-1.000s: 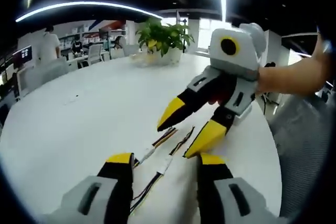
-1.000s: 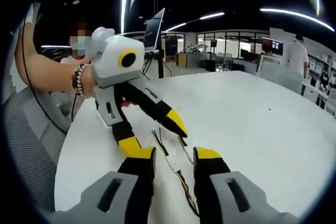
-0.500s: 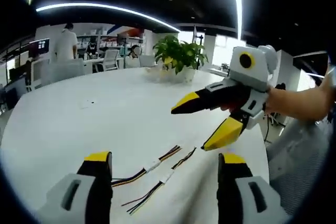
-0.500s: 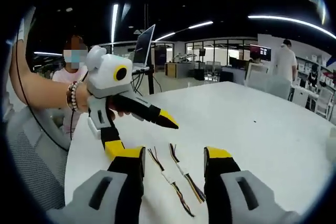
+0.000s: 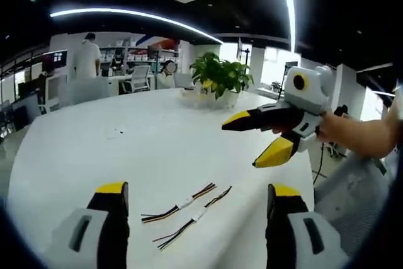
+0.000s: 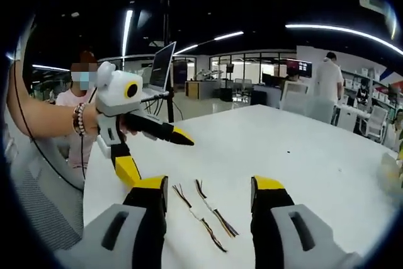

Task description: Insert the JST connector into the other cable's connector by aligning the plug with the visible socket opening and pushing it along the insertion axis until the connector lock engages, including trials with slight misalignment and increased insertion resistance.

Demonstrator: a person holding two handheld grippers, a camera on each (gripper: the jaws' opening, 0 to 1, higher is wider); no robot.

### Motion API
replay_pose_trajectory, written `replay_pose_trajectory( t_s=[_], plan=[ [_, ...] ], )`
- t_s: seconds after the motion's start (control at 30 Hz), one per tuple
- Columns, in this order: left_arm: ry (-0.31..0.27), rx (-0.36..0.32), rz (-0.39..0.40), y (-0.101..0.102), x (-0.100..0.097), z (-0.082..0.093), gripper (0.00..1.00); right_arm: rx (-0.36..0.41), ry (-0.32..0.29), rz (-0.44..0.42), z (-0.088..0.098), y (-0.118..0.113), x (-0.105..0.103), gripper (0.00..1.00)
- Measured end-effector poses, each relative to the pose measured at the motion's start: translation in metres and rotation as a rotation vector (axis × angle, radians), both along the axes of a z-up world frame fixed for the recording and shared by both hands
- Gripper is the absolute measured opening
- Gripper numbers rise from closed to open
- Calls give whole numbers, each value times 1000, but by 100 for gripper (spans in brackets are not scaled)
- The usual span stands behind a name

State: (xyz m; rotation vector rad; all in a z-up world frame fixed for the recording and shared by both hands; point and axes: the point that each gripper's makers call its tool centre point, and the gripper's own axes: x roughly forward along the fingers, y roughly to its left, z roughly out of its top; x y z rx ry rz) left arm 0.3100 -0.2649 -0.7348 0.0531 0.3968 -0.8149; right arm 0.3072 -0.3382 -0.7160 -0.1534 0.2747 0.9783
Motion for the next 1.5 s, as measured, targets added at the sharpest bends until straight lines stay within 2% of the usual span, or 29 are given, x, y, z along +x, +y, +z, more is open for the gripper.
replay_pose_trajectory(
  t_s=[0.23,0.4,0.53,0.73,1.1,1.3,1.5],
  plan=[
    [-23,-6,41,12,-8,14,99,6,-14,-39,10,-19,-3,53],
    [-27,4,65,22,-18,24,99,16,-33,-78,22,-36,-6,53],
    [-27,43,85,31,-25,27,99,13,-46,-104,30,-51,-11,53],
    [-66,43,100,40,-41,46,99,36,-84,-146,48,-70,-23,54],
    [-147,48,163,67,-75,72,99,29,-108,-189,53,-91,-50,54],
    [-131,60,204,81,-97,64,99,17,-119,-187,52,-95,-68,54],
    [-108,82,208,86,-117,51,99,-1,-116,-184,47,-96,-83,54]
  ],
)
